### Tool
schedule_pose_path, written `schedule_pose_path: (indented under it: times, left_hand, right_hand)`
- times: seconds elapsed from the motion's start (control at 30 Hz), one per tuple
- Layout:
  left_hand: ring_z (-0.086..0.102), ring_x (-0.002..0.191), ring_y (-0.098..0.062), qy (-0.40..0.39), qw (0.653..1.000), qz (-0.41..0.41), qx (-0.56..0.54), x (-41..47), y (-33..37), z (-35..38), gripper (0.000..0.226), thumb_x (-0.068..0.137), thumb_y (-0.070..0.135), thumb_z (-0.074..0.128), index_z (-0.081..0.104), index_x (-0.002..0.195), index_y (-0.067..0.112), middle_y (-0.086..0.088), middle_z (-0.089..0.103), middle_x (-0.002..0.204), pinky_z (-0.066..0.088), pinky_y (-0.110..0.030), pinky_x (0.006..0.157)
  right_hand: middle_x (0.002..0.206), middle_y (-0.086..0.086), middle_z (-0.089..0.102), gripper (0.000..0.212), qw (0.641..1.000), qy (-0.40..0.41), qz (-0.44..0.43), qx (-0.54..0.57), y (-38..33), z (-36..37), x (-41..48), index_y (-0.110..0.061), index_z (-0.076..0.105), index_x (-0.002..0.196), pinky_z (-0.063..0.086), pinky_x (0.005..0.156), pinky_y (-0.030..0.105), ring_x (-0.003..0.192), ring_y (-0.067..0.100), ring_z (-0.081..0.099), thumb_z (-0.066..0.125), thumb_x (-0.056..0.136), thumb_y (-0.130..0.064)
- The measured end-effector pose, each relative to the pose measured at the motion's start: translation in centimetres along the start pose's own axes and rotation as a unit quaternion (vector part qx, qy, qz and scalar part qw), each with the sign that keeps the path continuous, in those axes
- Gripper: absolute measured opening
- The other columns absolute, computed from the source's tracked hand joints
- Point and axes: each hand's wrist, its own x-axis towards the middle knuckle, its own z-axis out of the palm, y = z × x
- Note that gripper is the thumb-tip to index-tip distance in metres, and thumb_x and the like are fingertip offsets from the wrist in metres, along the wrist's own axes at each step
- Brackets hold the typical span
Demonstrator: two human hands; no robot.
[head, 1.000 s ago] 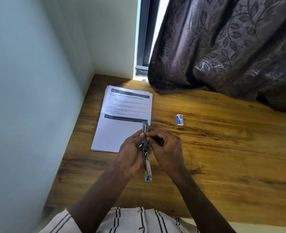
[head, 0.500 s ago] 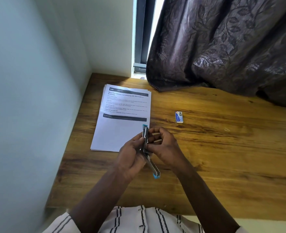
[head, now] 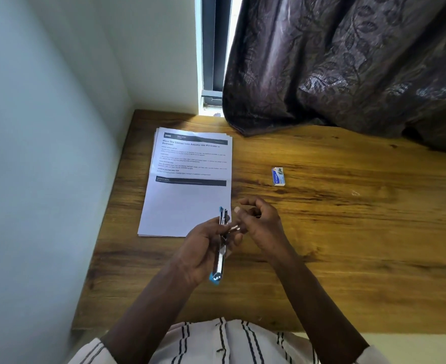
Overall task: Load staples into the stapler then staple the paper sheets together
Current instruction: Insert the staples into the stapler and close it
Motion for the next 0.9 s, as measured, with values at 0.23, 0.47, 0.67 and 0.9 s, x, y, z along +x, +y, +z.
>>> schedule_pose_path:
  times: [0.23, 0.47, 0.67, 0.9]
  left_hand:
    - [0.078, 0.084, -0.035, 0.010, 0.990, -0.062, -0.129, 0.0, 0.3, 0.2, 0.035, 0.091, 0.004, 0.046, 0.059, 0.122, -0.008, -0.033, 0.068, 0.119, 0.063, -0.041, 0.081]
    - [0.073, 0.109, -0.037, 0.039, 0.988, -0.082, -0.121, -0.3, 0.6, 0.8, 0.043, 0.091, 0.008, 0.043, 0.060, 0.128, -0.007, -0.033, 0.063, 0.134, 0.059, -0.050, 0.089]
    - [0.068, 0.116, -0.035, 0.039, 0.992, -0.093, -0.071, -0.4, 1.0, 0.7, 0.049, 0.095, 0.010, 0.038, 0.054, 0.139, -0.005, -0.030, 0.064, 0.135, 0.065, -0.044, 0.080]
    - [0.071, 0.118, -0.034, 0.022, 0.997, -0.076, 0.006, -0.3, 0.7, 0.3, 0.045, 0.106, 0.014, 0.036, 0.051, 0.145, -0.002, -0.025, 0.067, 0.134, 0.066, -0.033, 0.066]
  right_hand:
    - [0.099, 0.006, 0.079, 0.018, 0.986, -0.098, 0.083, 0.105, 0.4, 0.2, 0.5, -0.018, 0.071, 0.114, 0.059, 0.077, 0.036, 0.083, 0.019, 0.074, 0.067, 0.098, -0.027]
    - [0.103, 0.009, 0.079, 0.021, 0.979, -0.137, 0.093, 0.114, 0.8, -0.2, 1.0, -0.021, 0.073, 0.117, 0.057, 0.092, 0.049, 0.095, 0.029, 0.074, 0.067, 0.097, -0.028]
    - [0.102, 0.007, 0.080, 0.023, 0.980, -0.144, 0.082, 0.112, 0.5, -0.6, 1.1, -0.020, 0.071, 0.120, 0.058, 0.093, 0.050, 0.094, 0.029, 0.077, 0.067, 0.098, -0.024]
    - [0.102, 0.009, 0.079, 0.038, 0.973, -0.164, 0.077, 0.147, -0.6, -0.8, 0.4, -0.015, 0.069, 0.121, 0.063, 0.069, 0.034, 0.083, 0.031, 0.077, 0.082, 0.085, -0.018]
